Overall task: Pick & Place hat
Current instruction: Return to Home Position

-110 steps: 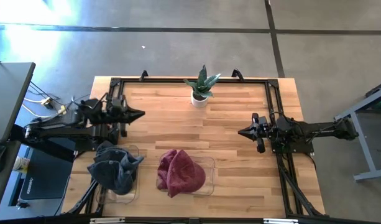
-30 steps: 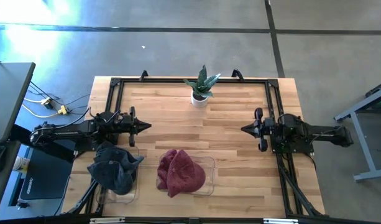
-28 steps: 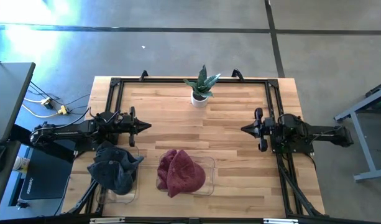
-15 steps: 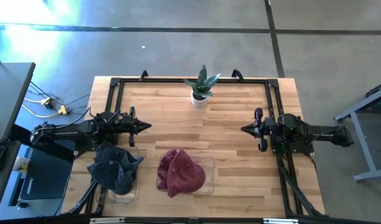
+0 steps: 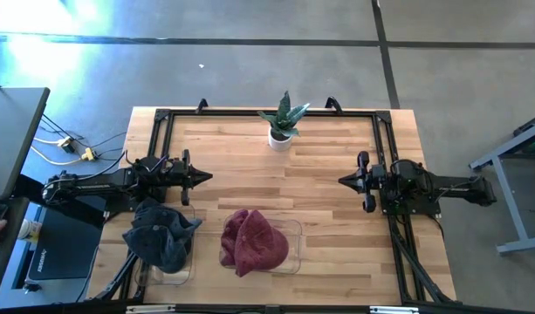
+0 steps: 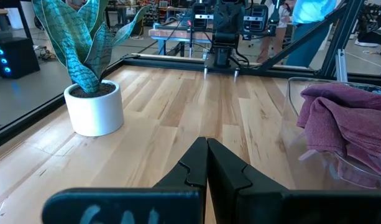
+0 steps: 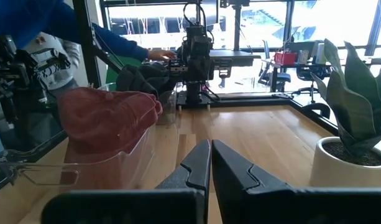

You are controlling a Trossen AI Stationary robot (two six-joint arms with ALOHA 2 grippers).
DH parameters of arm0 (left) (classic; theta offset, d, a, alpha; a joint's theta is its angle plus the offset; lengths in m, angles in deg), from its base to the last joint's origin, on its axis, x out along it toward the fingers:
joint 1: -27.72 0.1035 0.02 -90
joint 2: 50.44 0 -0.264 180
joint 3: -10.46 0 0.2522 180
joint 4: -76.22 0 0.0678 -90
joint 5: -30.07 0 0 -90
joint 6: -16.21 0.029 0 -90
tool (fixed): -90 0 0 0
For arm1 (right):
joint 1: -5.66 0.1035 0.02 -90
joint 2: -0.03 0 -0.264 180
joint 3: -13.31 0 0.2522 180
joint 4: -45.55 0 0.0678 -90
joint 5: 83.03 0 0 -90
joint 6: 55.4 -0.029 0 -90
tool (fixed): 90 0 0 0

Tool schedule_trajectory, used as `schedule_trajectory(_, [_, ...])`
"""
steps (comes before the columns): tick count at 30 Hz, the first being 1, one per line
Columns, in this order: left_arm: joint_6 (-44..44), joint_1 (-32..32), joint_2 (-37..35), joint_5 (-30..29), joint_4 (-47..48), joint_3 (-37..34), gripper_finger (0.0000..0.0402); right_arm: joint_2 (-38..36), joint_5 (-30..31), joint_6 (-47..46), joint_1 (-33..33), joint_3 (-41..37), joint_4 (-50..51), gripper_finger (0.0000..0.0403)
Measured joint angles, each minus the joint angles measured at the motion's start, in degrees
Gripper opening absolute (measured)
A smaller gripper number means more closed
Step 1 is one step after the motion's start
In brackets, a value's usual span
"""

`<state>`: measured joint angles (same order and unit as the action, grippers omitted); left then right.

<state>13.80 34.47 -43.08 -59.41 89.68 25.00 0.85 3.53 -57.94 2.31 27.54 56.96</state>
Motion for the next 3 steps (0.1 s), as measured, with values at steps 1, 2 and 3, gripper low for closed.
schedule_trajectory(1, [0.02,0.00,0.01,0.02,-0.01,0.00,0.0001,0.00,0.00,0.00,0.00,0.00,0.00,0.0012])
schedule_trajectory(2, [0.01,0.00,0.01,0.00,-0.01,0.00,0.0001,0.00,0.00,0.00,0.00,0.00,0.00,0.0012])
schedule_trajectory(3, [0.01,0.00,0.01,0.00,-0.01,0.00,0.0001,0.00,0.00,0.00,0.00,0.00,-0.02,0.0012])
